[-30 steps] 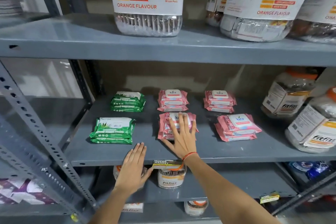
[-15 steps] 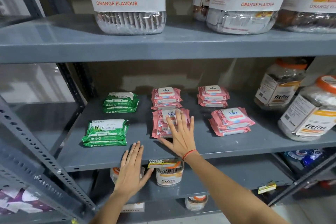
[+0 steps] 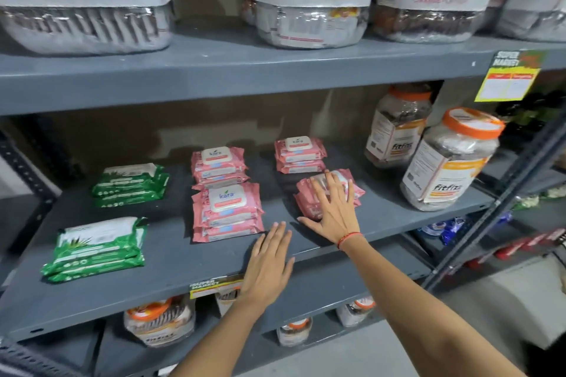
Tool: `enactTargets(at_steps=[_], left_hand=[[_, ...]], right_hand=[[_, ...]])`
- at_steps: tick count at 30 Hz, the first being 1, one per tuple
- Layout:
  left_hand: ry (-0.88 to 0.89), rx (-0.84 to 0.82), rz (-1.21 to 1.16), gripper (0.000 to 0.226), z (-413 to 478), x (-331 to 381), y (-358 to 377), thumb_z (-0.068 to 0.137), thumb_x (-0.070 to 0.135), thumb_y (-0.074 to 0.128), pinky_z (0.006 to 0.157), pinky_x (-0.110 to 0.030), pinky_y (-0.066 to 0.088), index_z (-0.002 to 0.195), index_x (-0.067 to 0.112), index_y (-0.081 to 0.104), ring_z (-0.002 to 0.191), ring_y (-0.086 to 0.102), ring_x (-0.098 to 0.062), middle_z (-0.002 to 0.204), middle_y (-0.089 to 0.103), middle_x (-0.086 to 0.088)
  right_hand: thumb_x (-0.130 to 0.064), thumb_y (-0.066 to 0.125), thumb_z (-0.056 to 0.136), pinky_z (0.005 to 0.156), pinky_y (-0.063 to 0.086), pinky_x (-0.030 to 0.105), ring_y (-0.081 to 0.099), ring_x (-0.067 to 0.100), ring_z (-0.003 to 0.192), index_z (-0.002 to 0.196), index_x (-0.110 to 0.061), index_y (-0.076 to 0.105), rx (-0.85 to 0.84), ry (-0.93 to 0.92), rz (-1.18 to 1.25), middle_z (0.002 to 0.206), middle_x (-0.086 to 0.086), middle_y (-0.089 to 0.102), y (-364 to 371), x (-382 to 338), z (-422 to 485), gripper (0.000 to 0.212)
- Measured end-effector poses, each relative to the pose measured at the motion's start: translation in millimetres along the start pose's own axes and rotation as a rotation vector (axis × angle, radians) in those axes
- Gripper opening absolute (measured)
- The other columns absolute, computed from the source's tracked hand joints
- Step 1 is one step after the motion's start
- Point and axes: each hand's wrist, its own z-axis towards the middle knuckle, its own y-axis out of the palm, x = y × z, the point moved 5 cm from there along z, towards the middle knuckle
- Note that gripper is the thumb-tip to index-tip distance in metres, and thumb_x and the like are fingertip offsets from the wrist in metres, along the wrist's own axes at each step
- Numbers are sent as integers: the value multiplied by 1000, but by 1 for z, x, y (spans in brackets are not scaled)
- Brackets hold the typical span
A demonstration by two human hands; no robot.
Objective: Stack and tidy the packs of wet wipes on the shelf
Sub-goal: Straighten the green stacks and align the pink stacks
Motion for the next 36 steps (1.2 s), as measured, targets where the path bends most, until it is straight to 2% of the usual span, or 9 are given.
enactTargets(at_steps=[2,6,9,11,18,24,32,34,36], left_hand=[[-20,-39,61,56,9,-3,4,85,30,65,104,-47,36,132,6,49,130,43,-26,141,46,-12],[-25,-104,100,51,11,-12,19,94,36,48,111,-42,27,136,8,43,134,38,-22,143,44,-8],[-5,-74,118,45,10,-13,19,85,34,64,99,-43,43,122,8,60,120,55,-21,128,60,-8],[3,-40,108,44,10,-12,17,84,32,66,96,-44,45,120,7,61,118,56,-23,127,61,-9],[-3,-65,42,47,9,-13,21,97,33,44,112,-45,20,136,7,43,135,35,-24,144,42,-9],[-14,-183,92,55,8,-18,29,100,43,21,116,-34,3,147,14,16,144,7,-16,157,14,-2],[-29,-273,92,56,10,-15,22,100,41,23,116,-33,0,148,13,11,144,3,-15,158,9,-3],[-37,-288,24,54,12,-13,16,101,39,25,115,-32,2,147,12,16,144,7,-15,157,12,-4],[-38,-296,-49,52,14,-12,8,101,37,28,114,-33,8,145,11,24,143,14,-17,156,19,-5]], right_hand=[[-79,38,73,113,-2,59,27,38,141,143,-19,39,-17,-28,-37,149,19,34,0,8,4,92],[-84,43,68,111,-5,62,26,38,141,144,-22,37,-44,-48,-48,149,19,34,6,13,9,99],[-83,53,62,108,8,69,33,38,138,142,-20,41,-56,-53,-38,144,18,42,14,15,7,102],[-82,52,65,107,13,69,33,37,138,142,-20,40,-70,-50,-42,145,18,41,17,16,6,99],[-83,35,73,108,16,65,27,35,141,144,-25,34,-157,-20,-99,150,14,34,24,18,14,92],[-84,29,74,109,10,66,25,35,141,145,-25,31,-169,-22,-114,152,14,31,26,18,15,93],[-81,32,76,110,3,65,20,34,143,147,-22,27,-171,-47,-130,153,14,27,11,13,12,92],[-74,37,82,112,7,61,21,31,142,145,-19,32,-135,-28,-60,152,13,29,4,8,6,84],[-64,41,88,112,17,55,29,31,137,138,-15,42,-90,-10,47,146,14,37,-7,-1,-5,70]])
